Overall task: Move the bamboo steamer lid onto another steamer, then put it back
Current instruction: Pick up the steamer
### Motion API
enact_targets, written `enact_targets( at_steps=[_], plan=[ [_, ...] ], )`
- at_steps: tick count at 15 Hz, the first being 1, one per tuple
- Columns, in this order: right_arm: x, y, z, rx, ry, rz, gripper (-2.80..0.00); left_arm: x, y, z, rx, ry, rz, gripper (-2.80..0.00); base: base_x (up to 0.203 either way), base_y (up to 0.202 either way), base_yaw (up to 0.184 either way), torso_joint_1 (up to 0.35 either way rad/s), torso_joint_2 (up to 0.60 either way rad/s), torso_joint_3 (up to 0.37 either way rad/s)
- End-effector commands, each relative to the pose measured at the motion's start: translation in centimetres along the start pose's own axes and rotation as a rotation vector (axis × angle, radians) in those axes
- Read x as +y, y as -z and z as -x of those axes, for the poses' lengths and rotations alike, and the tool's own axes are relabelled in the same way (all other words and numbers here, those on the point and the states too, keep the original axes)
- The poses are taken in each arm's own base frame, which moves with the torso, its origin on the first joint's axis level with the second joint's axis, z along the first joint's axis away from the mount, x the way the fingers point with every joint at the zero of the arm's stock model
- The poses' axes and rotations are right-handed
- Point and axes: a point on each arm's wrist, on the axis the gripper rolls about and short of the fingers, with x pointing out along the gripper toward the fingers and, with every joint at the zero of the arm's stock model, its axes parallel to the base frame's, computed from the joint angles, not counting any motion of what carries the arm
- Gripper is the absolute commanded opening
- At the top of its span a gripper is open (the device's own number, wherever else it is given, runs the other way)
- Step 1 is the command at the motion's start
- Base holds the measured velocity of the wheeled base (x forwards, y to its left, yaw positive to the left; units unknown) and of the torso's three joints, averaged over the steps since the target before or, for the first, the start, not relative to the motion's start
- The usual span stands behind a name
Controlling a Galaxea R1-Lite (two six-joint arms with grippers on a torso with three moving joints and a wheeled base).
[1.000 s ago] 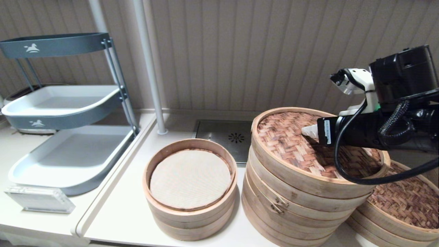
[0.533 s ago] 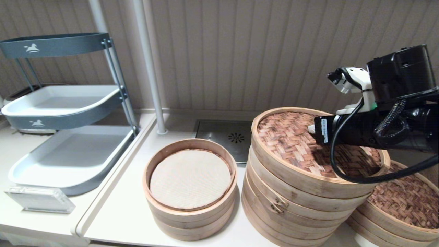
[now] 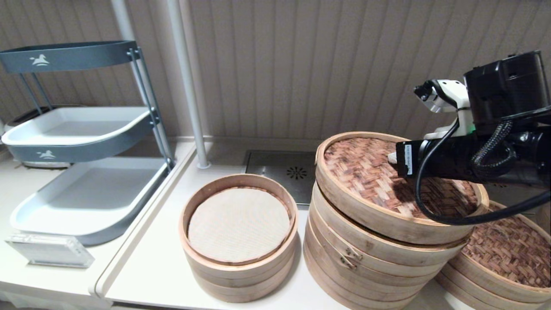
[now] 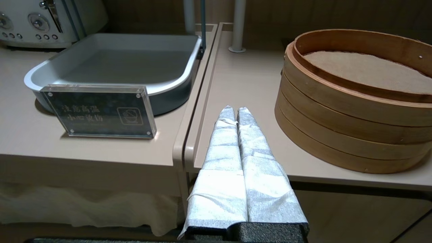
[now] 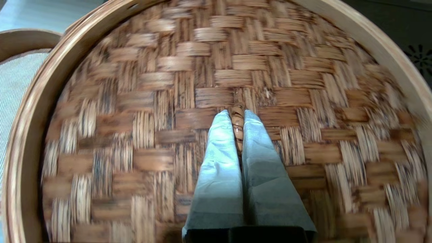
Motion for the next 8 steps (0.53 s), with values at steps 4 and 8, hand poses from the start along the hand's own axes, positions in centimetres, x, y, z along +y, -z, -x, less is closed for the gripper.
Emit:
enact_targets(
  at_steps=[4,8],
  plan=[
    [-0.26,-0.53,0.95,-0.032,0.004,-0.006,-2.80,0.00,0.69,-0.14,0.022,0.001,0.000,-2.80,0.000,0.000,0.000,0.000,0.00,0.000],
    [-0.36,-0.68,1.30,-0.045,0.014,-0.008,-2.80,0.00,0.69,-0.14,0.022,0.000,0.000,-2.80,0.000,0.000,0.000,0.000,0.00,0.000]
  ],
)
